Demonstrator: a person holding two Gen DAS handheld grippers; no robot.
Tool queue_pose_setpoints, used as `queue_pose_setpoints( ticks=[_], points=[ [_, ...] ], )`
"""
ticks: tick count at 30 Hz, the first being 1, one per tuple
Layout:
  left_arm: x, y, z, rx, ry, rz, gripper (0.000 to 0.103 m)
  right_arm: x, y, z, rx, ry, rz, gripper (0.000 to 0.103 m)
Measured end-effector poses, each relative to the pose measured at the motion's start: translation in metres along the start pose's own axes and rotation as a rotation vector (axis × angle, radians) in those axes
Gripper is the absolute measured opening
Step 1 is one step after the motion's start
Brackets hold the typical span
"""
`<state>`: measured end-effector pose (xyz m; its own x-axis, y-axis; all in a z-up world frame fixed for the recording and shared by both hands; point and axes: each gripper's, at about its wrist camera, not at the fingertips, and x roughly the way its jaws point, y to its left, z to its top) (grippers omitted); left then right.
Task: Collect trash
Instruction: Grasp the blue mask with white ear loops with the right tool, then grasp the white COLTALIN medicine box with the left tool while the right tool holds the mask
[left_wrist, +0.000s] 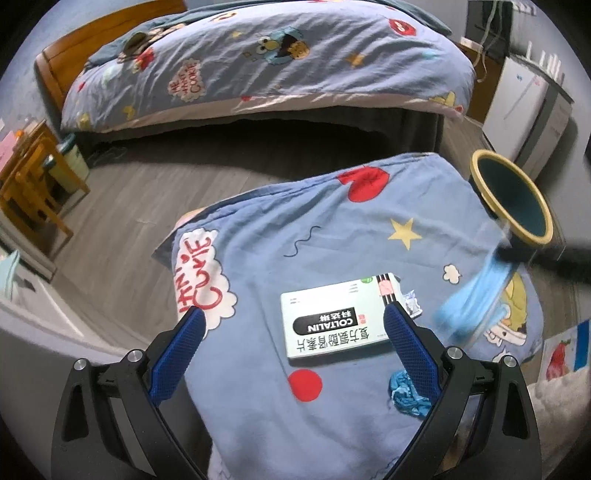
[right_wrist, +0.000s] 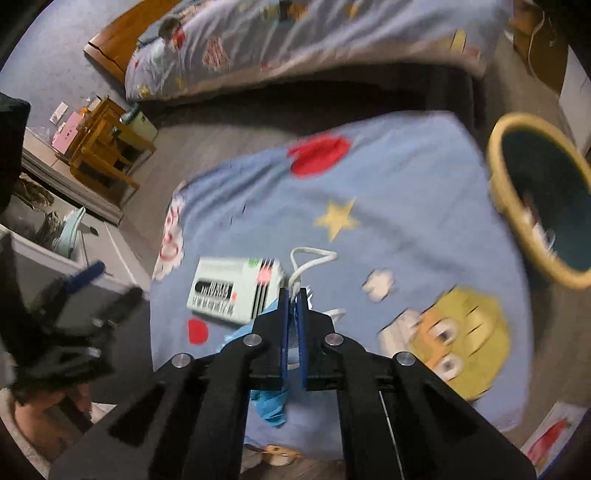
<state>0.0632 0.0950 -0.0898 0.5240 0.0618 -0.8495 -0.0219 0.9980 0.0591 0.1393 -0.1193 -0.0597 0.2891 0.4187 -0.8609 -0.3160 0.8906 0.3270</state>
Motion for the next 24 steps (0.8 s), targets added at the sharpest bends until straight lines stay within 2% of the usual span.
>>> queue_pose_setpoints(
  ticks=[2,5,7,10,15,17,20,24],
  points=[
    [0.01,-0.008,0.001,0.079,0.011,0.001,0.096,-0.013,-0.012,0.009,-0.01,-0.033,-0.03,0.004],
    [0.025,-0.016,0.001,0.194,0.033,-0.023,0.096,-0.018,-0.031,0.013,0.043,-0.063,-0.01,0.004],
    [0.038,-0.023,-0.002,0.249,0.065,-0.071,0.096,-0.013,-0.043,0.013,0.091,-0.056,0.026,0.004],
    [0.058,-0.04,-0.009,0.337,0.115,-0.11,0.096,-0.005,-0.042,0.018,0.088,-0.05,0.033,0.004],
    [0.095,-0.072,-0.023,0.558,0.192,-0.126,0.096,0.001,-0.045,0.026,0.07,-0.04,0.055,0.004],
    [0.106,-0.076,-0.025,0.609,0.203,-0.123,0.096,0.004,-0.046,0.027,0.07,-0.031,0.067,0.004],
    [0.12,-0.077,-0.02,0.624,0.203,-0.118,0.096,0.008,-0.049,0.028,0.076,-0.02,0.086,0.004],
    [0.133,-0.072,-0.003,0.563,0.196,-0.154,0.096,0.011,-0.052,0.033,0.095,-0.018,0.122,0.004]
  ],
)
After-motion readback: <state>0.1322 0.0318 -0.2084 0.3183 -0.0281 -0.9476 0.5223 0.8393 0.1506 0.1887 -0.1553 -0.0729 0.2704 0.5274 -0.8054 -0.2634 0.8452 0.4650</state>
